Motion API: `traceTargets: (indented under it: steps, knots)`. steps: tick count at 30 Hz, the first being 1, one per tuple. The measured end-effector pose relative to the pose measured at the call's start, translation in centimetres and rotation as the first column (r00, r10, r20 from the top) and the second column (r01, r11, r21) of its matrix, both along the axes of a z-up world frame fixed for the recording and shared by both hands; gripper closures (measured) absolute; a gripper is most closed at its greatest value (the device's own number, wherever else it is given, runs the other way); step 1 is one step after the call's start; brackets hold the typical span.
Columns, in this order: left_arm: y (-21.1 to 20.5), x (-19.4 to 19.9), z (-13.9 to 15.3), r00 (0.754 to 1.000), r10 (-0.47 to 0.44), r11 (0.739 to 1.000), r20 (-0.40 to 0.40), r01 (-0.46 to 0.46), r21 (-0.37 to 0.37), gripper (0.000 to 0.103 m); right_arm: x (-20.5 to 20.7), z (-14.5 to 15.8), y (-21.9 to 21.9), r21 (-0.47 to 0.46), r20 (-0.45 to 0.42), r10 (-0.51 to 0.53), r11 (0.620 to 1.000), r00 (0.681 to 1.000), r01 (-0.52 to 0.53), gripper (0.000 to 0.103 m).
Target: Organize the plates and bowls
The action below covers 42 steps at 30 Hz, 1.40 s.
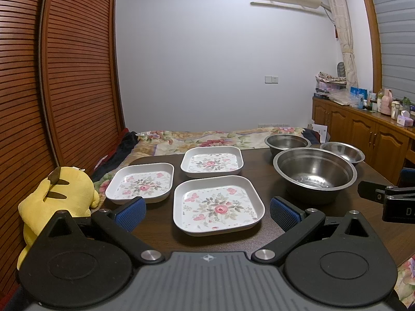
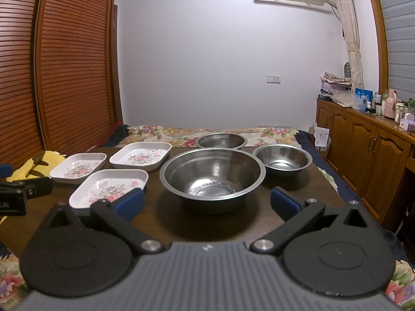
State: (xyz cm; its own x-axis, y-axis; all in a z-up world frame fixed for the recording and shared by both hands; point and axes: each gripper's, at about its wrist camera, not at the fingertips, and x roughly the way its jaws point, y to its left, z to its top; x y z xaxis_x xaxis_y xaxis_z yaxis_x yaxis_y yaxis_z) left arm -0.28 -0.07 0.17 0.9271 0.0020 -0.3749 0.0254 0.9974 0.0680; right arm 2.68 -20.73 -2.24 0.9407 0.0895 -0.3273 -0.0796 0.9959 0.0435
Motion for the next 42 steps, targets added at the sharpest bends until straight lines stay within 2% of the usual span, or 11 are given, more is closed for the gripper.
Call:
traceTargets:
  steps: [27, 42]
  knots:
    - [0.1, 0.3, -0.1, 1.000, 0.002, 1.000, -0.011, -0.002, -0.003, 0.000, 0.1, -0.1, 0.0, -0.002, -0.002, 0.002, 1.000, 1.000, -0.002, 0.000]
    - [2.1, 3.1, -3.0, 0.991, 0.015, 0.999, -0.132, -0.019, -0.030, 0.000, 1.3, -0.6, 0.9, -0.033, -0.010, 0.035, 0.999, 0.999, -0.035, 0.000]
